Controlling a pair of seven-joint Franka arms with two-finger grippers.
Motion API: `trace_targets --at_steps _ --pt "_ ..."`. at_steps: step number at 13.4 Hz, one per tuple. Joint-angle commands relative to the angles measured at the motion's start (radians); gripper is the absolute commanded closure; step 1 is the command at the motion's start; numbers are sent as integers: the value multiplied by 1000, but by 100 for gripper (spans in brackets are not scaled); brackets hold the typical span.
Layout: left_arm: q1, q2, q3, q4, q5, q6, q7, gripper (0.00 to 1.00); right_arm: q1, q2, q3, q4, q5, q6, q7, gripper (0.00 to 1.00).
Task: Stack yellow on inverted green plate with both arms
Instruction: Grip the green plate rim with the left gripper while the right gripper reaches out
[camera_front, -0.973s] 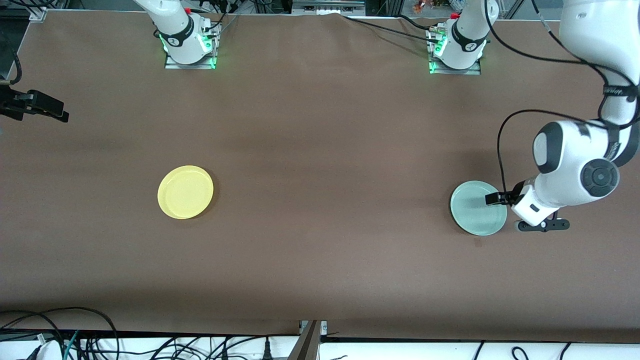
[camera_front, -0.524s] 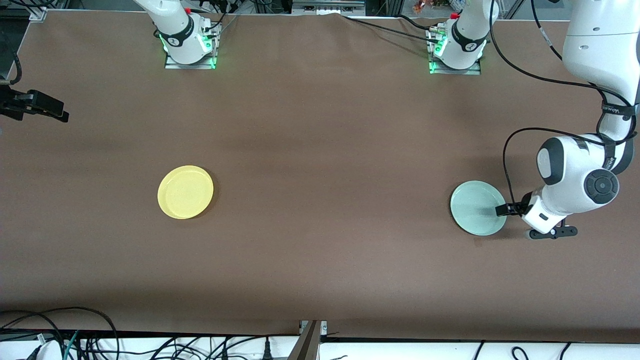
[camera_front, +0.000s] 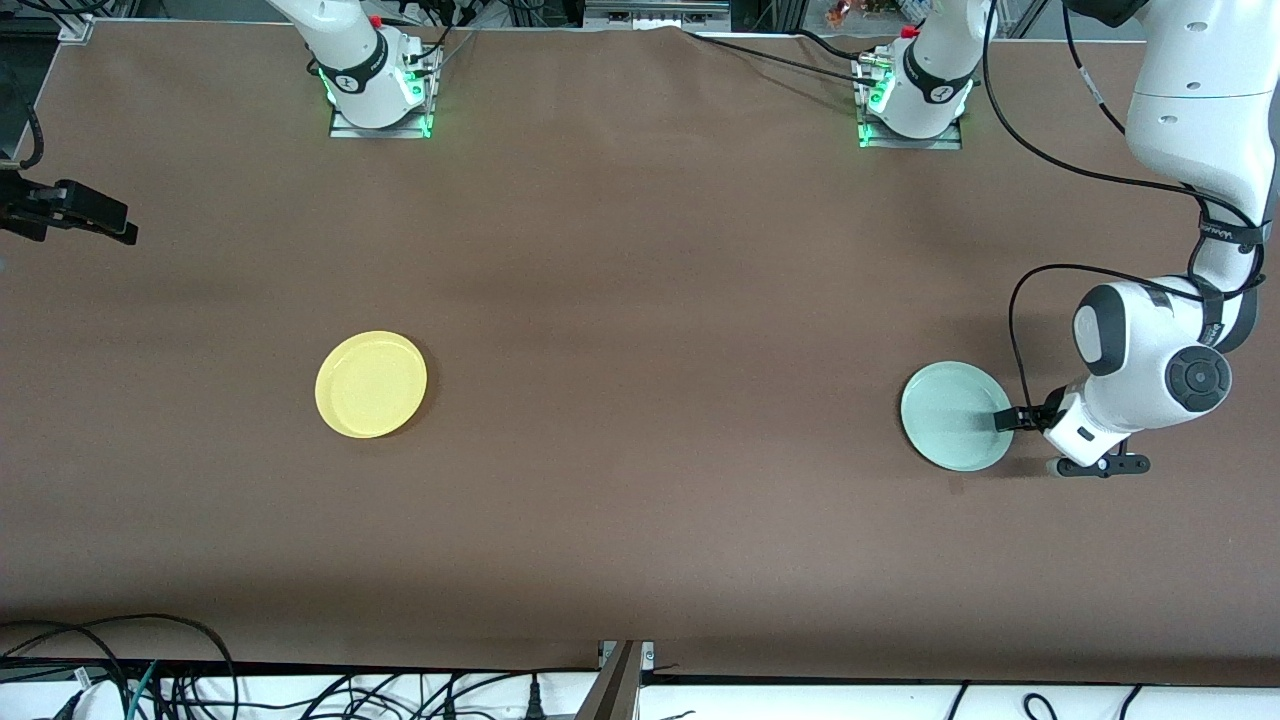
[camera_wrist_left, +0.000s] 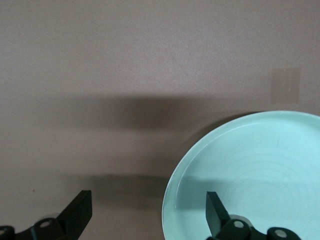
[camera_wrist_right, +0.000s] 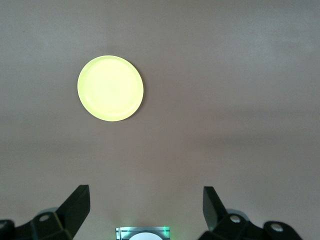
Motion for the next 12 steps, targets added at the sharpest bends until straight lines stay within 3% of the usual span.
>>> trace_targets --at_steps 1,3,5,8,12 --pt "11 -32 -10 -42 26 1 28 5 -9 9 1 22 16 -12 -8 0" --pt "12 -33 -10 -44 26 -2 40 29 -9 9 3 22 16 -8 -8 0" --pt "12 -33 -12 -50 26 -2 58 33 -9 9 1 22 16 -15 -10 0" --pt "12 -33 -12 -56 26 -2 63 49 -9 18 3 22 20 -7 -8 0" --pt "12 -33 -12 -56 26 -7 63 55 -10 36 1 19 20 -10 -5 0"
